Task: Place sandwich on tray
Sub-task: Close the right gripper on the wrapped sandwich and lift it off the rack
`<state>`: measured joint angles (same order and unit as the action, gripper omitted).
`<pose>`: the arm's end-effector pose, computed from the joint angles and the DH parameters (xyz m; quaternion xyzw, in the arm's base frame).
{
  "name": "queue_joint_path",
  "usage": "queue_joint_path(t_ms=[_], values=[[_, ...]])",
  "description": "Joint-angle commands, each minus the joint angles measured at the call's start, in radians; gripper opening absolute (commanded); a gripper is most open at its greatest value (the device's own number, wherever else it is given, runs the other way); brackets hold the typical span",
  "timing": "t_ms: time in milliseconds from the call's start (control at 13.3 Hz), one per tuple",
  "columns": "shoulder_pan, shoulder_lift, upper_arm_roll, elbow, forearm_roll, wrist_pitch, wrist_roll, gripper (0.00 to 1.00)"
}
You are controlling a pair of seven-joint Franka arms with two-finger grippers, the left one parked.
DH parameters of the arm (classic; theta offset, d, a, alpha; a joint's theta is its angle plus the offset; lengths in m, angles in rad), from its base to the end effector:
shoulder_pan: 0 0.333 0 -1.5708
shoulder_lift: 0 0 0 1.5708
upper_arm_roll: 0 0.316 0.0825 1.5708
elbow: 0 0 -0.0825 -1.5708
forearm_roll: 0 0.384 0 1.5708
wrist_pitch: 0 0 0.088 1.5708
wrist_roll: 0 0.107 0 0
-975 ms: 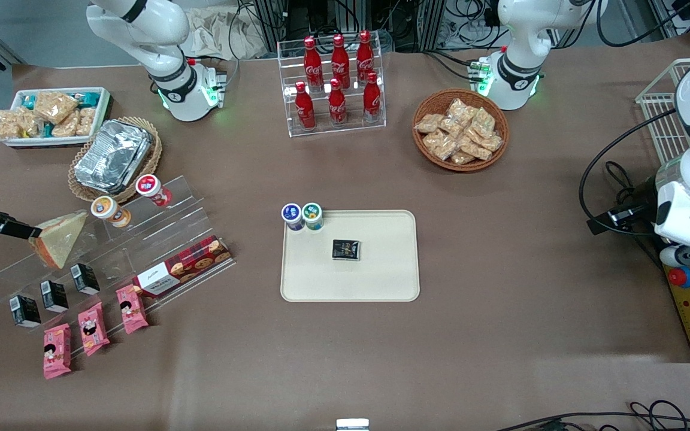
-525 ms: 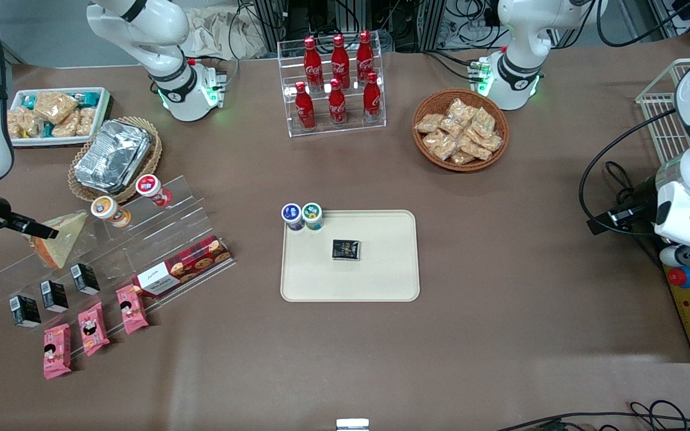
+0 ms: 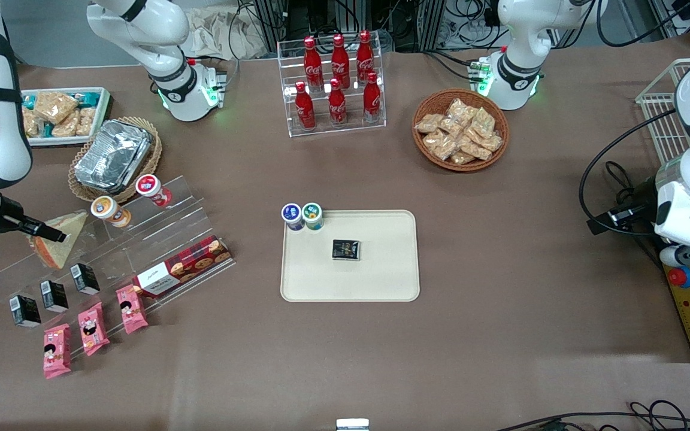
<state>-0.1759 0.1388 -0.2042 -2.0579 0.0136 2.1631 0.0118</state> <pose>0.5296 -0.2088 0.3681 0.9801 -0.1978 -0.0166 0.0055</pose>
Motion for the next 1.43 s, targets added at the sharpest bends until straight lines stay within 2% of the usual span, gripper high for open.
queue_joint_path(t_ms=[0,150,225,375,450,600,675,825,900,1200,1275,1350], values=[[0.004,-0.01,0.003,-0.025,-0.011,0.044,-0.006,0.77],[0.004,0.002,0.005,-0.018,-0.012,0.044,-0.01,0.65],[0.003,0.004,0.005,-0.014,-0.012,0.038,-0.015,0.49],[0.001,-0.001,0.003,0.002,-0.011,0.026,-0.055,0.36],[0.003,-0.005,0.003,0.036,-0.012,-0.024,-0.055,0.25],[0.006,0.004,0.005,0.161,-0.012,-0.186,-0.053,0.18],[0.012,0.007,0.011,0.226,-0.007,-0.242,-0.053,0.17],[0.074,0.008,0.014,0.297,-0.014,-0.256,-0.044,0.13],[0.096,0.008,0.013,0.333,-0.02,-0.262,-0.055,0.02],[0.151,0.01,0.075,0.367,-0.009,-0.266,-0.136,0.02],[0.171,0.012,0.112,0.384,-0.01,-0.264,-0.15,0.02],[0.183,0.024,0.15,0.407,-0.011,-0.267,-0.236,0.02]])
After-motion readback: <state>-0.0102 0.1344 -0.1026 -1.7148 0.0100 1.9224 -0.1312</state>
